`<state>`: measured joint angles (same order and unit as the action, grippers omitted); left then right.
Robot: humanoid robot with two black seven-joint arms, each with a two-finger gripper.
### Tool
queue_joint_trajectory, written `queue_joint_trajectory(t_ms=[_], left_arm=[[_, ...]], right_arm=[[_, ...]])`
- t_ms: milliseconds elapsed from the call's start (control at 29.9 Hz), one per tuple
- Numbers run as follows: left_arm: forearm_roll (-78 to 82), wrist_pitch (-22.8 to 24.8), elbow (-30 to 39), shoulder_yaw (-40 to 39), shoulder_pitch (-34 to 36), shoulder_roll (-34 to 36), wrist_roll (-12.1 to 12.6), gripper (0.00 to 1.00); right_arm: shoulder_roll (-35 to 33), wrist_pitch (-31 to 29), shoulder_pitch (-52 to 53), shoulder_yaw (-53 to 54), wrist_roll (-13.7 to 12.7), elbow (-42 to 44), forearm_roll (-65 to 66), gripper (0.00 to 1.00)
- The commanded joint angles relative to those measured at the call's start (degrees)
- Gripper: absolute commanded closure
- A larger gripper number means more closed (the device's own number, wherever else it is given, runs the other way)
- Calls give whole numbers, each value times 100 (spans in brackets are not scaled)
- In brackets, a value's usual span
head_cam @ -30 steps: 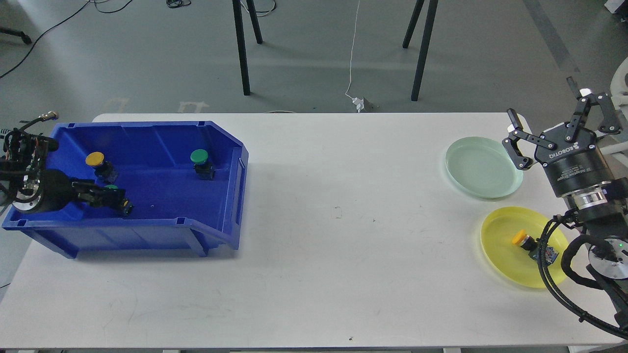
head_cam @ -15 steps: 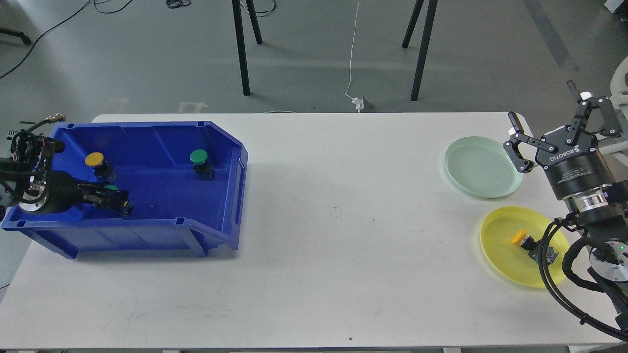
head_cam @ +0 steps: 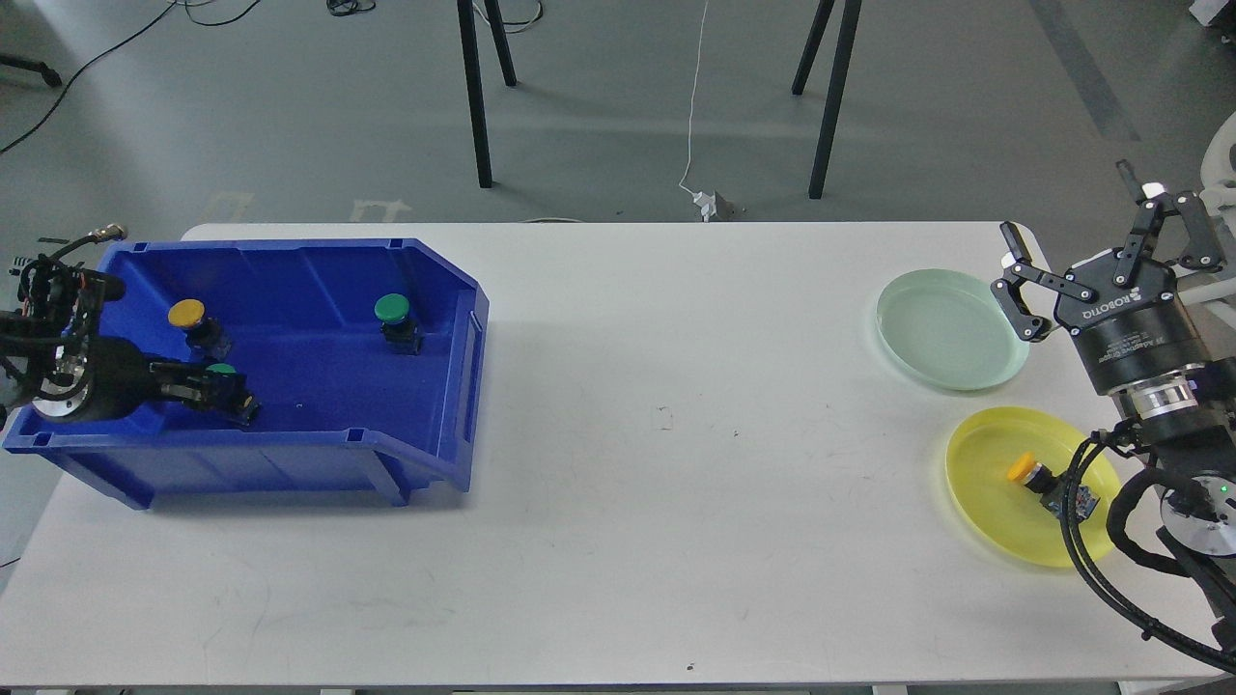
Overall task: Pass button and place on color plate
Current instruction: 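Grasp the green-topped button in the bin with the left gripper, then lift the green button and extend it toward the right gripper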
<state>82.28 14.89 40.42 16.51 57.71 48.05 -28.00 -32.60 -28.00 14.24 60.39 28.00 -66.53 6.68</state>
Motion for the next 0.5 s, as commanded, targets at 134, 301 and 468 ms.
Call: queue_joint_trajectory(t_ms=[134,301,468], left_arm=[[-89,285,1429,-332,933,985,0,83],[-404,1050,3329,-1368,1577,1611,0,83],[-2046,1060,3964,-1669,1559,1182,0,82]], right_arm=[[8,0,18,131,0,0,8,2],[8,0,79,219,0,-9,9,1],[8,0,123,192,0,-44,245,1]])
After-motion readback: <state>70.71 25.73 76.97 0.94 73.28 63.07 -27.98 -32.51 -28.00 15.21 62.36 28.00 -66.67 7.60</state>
